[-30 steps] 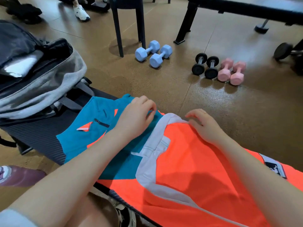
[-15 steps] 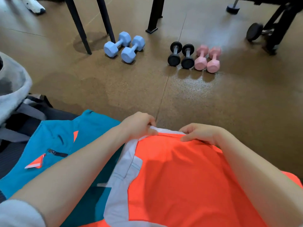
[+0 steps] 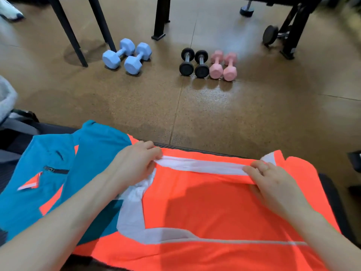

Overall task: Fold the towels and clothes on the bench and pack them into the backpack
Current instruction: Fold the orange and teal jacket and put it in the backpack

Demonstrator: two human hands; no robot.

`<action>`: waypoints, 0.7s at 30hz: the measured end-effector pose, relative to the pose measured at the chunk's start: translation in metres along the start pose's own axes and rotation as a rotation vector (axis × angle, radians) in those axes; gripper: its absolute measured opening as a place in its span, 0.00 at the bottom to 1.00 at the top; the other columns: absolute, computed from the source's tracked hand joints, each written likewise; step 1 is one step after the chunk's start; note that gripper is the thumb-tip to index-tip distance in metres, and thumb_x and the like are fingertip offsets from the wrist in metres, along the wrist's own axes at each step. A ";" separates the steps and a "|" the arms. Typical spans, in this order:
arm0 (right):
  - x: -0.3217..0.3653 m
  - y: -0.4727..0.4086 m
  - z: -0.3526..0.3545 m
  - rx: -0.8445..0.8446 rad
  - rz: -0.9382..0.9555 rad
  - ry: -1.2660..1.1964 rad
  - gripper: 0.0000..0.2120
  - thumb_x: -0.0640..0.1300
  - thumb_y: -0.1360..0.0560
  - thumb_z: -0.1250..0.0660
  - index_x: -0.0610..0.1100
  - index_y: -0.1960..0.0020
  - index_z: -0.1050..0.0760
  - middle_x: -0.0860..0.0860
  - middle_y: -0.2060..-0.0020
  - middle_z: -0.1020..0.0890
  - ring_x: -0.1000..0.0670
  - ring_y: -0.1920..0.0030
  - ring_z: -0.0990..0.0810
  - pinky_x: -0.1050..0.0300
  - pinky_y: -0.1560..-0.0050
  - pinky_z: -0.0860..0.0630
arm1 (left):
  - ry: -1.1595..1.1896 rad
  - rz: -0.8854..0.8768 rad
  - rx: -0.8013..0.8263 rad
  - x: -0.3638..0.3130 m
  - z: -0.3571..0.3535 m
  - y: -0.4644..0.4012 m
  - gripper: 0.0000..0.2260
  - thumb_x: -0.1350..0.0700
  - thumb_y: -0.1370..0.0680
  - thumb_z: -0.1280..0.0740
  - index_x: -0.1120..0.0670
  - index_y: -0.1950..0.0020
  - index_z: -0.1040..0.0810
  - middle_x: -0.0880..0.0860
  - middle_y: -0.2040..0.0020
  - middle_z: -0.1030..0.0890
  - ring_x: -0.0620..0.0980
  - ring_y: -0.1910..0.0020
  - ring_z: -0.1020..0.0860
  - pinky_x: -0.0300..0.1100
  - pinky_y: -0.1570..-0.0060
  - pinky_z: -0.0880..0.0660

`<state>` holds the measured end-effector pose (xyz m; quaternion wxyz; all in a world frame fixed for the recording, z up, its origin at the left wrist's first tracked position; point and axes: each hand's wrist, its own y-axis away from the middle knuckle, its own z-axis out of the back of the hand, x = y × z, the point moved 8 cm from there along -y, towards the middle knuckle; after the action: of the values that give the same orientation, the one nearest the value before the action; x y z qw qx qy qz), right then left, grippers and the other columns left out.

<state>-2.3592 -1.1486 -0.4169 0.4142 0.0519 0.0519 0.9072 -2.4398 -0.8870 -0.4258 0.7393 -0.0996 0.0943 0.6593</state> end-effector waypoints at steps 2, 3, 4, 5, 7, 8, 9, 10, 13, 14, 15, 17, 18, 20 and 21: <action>-0.008 0.010 -0.003 0.004 0.038 0.086 0.17 0.46 0.34 0.40 0.41 0.50 0.22 0.42 0.58 0.19 0.39 0.62 0.19 0.51 0.64 0.23 | -0.106 0.091 0.021 -0.015 0.002 -0.006 0.20 0.47 0.33 0.49 0.53 0.53 0.23 0.56 0.57 0.23 0.59 0.57 0.23 0.48 0.61 0.25; -0.009 0.015 -0.001 -0.025 0.061 0.154 0.18 0.48 0.34 0.42 0.41 0.51 0.22 0.43 0.59 0.19 0.40 0.61 0.20 0.50 0.63 0.23 | -0.142 0.091 0.040 -0.028 0.001 -0.008 0.23 0.44 0.33 0.50 0.54 0.52 0.22 0.56 0.56 0.23 0.59 0.56 0.24 0.48 0.59 0.26; -0.007 0.019 0.002 -0.038 0.071 0.222 0.20 0.48 0.35 0.45 0.42 0.52 0.21 0.44 0.60 0.19 0.40 0.60 0.20 0.50 0.63 0.24 | -0.144 0.052 0.042 -0.044 -0.002 -0.012 0.26 0.42 0.33 0.51 0.55 0.51 0.22 0.57 0.56 0.23 0.59 0.56 0.24 0.48 0.58 0.27; -0.009 0.025 0.004 -0.065 0.081 0.253 0.20 0.48 0.37 0.46 0.43 0.53 0.21 0.45 0.60 0.19 0.41 0.60 0.20 0.51 0.63 0.25 | -0.127 0.000 0.038 -0.063 -0.004 -0.015 0.27 0.41 0.33 0.51 0.55 0.52 0.21 0.57 0.58 0.23 0.60 0.58 0.24 0.49 0.59 0.27; -0.015 0.034 0.004 -0.090 0.119 0.319 0.21 0.47 0.39 0.48 0.44 0.55 0.21 0.47 0.61 0.19 0.42 0.61 0.20 0.53 0.64 0.28 | -0.099 -0.091 -0.008 -0.097 -0.011 -0.023 0.24 0.41 0.32 0.48 0.55 0.52 0.21 0.57 0.58 0.22 0.60 0.58 0.23 0.49 0.60 0.27; -0.020 0.037 0.006 -0.063 0.106 0.318 0.21 0.47 0.40 0.48 0.45 0.56 0.22 0.47 0.61 0.18 0.43 0.61 0.20 0.53 0.65 0.28 | -0.094 -0.105 0.037 -0.111 -0.018 -0.028 0.23 0.41 0.30 0.45 0.54 0.49 0.22 0.57 0.55 0.21 0.59 0.55 0.23 0.48 0.57 0.28; -0.025 0.039 0.010 -0.074 0.112 0.314 0.21 0.47 0.40 0.48 0.45 0.56 0.22 0.47 0.61 0.18 0.43 0.61 0.19 0.54 0.64 0.28 | -0.119 -0.095 0.094 -0.122 -0.025 -0.034 0.21 0.41 0.28 0.43 0.54 0.45 0.24 0.56 0.50 0.22 0.58 0.50 0.24 0.48 0.54 0.30; -0.031 0.041 0.013 -0.084 0.128 0.326 0.21 0.47 0.41 0.48 0.46 0.56 0.21 0.48 0.60 0.18 0.43 0.59 0.19 0.53 0.62 0.27 | -0.161 -0.089 0.130 -0.128 -0.034 -0.040 0.19 0.43 0.26 0.40 0.54 0.42 0.26 0.55 0.47 0.24 0.58 0.47 0.25 0.47 0.51 0.31; -0.046 0.046 0.010 -0.038 0.142 0.392 0.18 0.46 0.44 0.39 0.49 0.55 0.20 0.50 0.56 0.18 0.46 0.55 0.19 0.50 0.55 0.25 | -0.170 -0.161 0.057 -0.148 -0.038 -0.052 0.10 0.52 0.27 0.36 0.56 0.51 0.23 0.57 0.56 0.22 0.59 0.56 0.22 0.47 0.61 0.28; -0.052 0.045 0.010 -0.016 0.130 0.420 0.19 0.46 0.46 0.33 0.49 0.55 0.20 0.51 0.54 0.17 0.46 0.55 0.19 0.51 0.56 0.25 | -0.165 -0.187 0.022 -0.150 -0.039 -0.053 0.07 0.54 0.30 0.37 0.56 0.58 0.23 0.56 0.63 0.22 0.58 0.64 0.22 0.45 0.70 0.28; -0.060 0.043 0.010 0.002 0.113 0.444 0.20 0.45 0.49 0.30 0.50 0.55 0.20 0.51 0.52 0.17 0.46 0.56 0.19 0.53 0.57 0.25 | -0.155 -0.221 -0.015 -0.149 -0.040 -0.053 0.07 0.54 0.33 0.40 0.56 0.63 0.25 0.55 0.68 0.24 0.57 0.70 0.23 0.43 0.75 0.30; -0.075 0.041 0.015 -0.039 0.085 0.506 0.19 0.42 0.47 0.28 0.48 0.56 0.20 0.51 0.55 0.17 0.46 0.59 0.20 0.55 0.59 0.29 | -0.156 -0.232 -0.013 -0.144 -0.043 -0.049 0.07 0.54 0.34 0.43 0.55 0.65 0.26 0.54 0.70 0.26 0.55 0.72 0.25 0.42 0.79 0.31; -0.079 0.042 0.021 -0.117 0.093 0.547 0.15 0.40 0.44 0.29 0.47 0.58 0.21 0.51 0.61 0.18 0.46 0.61 0.21 0.55 0.60 0.33 | -0.193 -0.221 -0.009 -0.144 -0.041 -0.046 0.06 0.55 0.34 0.42 0.55 0.65 0.26 0.53 0.69 0.26 0.55 0.72 0.25 0.41 0.79 0.31; -0.087 0.046 0.035 -0.283 0.097 0.563 0.06 0.38 0.38 0.36 0.45 0.63 0.23 0.51 0.70 0.23 0.46 0.66 0.23 0.54 0.63 0.38 | -0.231 -0.226 -0.047 -0.145 -0.037 -0.043 0.05 0.57 0.34 0.41 0.55 0.65 0.25 0.53 0.69 0.26 0.55 0.72 0.25 0.41 0.77 0.30; -0.090 0.052 0.041 -0.359 0.084 0.532 0.05 0.38 0.37 0.38 0.45 0.65 0.25 0.50 0.73 0.25 0.46 0.69 0.25 0.54 0.65 0.38 | -0.232 -0.228 -0.091 -0.146 -0.034 -0.042 0.07 0.58 0.34 0.42 0.56 0.64 0.25 0.54 0.69 0.25 0.55 0.71 0.25 0.41 0.77 0.30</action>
<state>-2.3335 -1.2481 -0.3743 0.3510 -0.2586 -0.0047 0.9000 -2.4146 -1.0409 -0.4181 0.8100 -0.0661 -0.0335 0.5817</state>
